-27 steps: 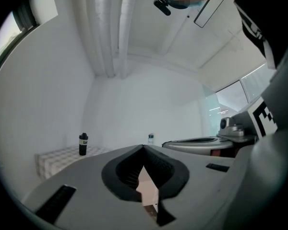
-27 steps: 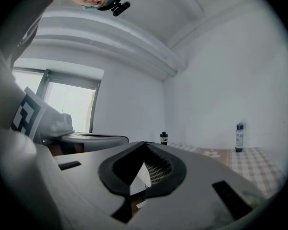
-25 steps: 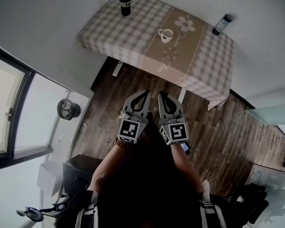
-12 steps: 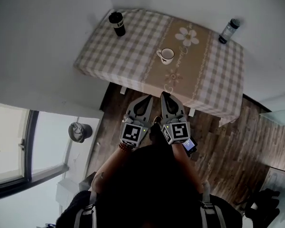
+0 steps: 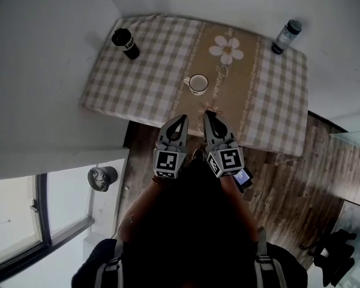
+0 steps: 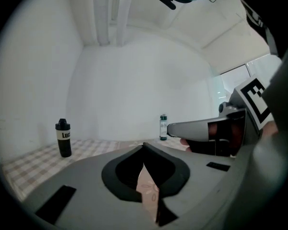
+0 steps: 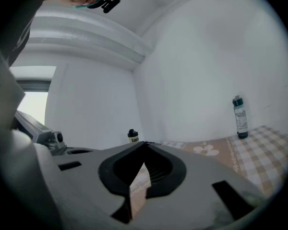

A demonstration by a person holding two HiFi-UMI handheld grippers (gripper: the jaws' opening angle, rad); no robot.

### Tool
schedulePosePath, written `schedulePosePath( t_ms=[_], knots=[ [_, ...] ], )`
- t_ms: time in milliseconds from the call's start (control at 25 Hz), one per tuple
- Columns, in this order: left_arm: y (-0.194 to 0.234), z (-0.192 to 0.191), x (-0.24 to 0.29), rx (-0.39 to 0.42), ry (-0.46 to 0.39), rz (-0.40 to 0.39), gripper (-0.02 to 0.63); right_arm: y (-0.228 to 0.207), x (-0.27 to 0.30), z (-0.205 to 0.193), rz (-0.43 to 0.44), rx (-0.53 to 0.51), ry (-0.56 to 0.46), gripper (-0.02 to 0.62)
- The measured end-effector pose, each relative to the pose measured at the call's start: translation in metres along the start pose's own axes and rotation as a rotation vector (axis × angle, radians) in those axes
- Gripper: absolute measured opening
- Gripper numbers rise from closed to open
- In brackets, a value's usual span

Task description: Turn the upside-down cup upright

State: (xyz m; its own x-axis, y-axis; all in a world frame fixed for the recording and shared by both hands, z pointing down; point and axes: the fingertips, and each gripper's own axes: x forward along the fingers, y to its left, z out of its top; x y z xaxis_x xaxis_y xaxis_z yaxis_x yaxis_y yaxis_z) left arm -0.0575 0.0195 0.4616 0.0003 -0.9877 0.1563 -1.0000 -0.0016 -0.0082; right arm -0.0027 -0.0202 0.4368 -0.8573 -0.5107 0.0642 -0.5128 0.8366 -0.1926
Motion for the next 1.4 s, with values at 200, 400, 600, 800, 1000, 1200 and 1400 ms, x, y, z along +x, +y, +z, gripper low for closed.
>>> schedulePosePath(
  t_ms=[200,400,600,800,1000,1200,1400],
  knots=[
    [0.018,-0.024,0.038,-0.021,0.051,-0.004,0.009,-0.012,0.020,-0.008,-0.002,0.019,0.031,0.006],
    [0.026,-0.051,0.080,0.020,0.068,-0.074,0.017,-0.040,0.034,-0.019,-0.075,0.024,0.043,0.006],
    [0.041,-0.083,0.104,-0.034,0.120,-0.115,0.175,-0.057,0.045,-0.019,-0.130,-0.001,0.068,0.006],
    [0.041,-0.099,0.127,-0.050,0.154,-0.186,0.288,-0.059,0.060,-0.021,-0.141,0.004,0.099,0.006],
    [0.032,-0.109,0.147,-0.065,0.155,-0.225,0.382,-0.036,0.077,-0.027,-0.062,-0.030,0.113,0.006],
    [0.033,-0.123,0.164,-0.064,0.202,-0.187,0.380,-0.008,0.078,-0.029,0.049,-0.083,0.113,0.006],
    [0.032,-0.129,0.182,-0.054,0.250,-0.154,0.383,-0.008,0.071,-0.025,0.068,-0.086,0.108,0.006]
  ],
)
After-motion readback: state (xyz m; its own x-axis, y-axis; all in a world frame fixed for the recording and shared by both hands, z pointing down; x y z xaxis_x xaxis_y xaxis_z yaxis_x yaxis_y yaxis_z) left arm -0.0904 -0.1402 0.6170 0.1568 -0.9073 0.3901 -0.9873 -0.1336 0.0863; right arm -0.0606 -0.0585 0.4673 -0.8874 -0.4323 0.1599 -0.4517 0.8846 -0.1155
